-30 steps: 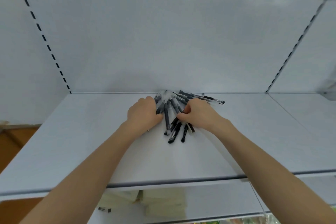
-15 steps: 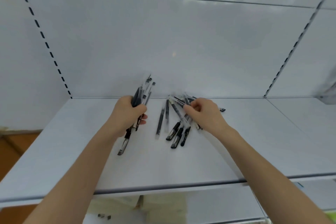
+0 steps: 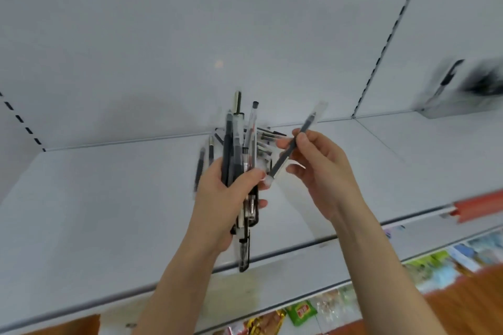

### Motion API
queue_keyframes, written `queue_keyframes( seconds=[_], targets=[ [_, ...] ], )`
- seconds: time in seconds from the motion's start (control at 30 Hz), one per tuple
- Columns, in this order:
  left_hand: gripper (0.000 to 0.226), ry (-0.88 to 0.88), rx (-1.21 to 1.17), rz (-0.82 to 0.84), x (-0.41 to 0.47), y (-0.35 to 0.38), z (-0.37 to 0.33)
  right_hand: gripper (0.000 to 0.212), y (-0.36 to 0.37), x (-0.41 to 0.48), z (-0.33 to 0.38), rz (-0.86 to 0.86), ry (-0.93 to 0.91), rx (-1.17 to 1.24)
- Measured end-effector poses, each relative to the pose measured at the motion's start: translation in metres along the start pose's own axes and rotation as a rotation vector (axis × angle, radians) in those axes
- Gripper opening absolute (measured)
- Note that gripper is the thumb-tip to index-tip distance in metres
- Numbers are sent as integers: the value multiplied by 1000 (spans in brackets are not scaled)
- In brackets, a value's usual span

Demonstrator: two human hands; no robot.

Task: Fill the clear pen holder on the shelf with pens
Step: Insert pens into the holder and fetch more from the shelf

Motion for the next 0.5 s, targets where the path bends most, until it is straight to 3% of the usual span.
queue_keyframes(
  seconds=[0.27,0.5],
  targets=[
    [12,0,49,134,-33,88,30,9,-102,-24,21,-195,-58,-29],
    [11,-65,47,225,-71,215,74,7,-266,-25,79,-429,-212,-56]
  ],
)
Point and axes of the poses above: each hand's wrist, its own x-axis towards the middle knuckle, its own y-axis out of the palm, z = x × y, the point moved 4 cm from there along x, towards the middle knuckle, and after that the axes turned 7 degrees about -z, right-handed, at the moved point
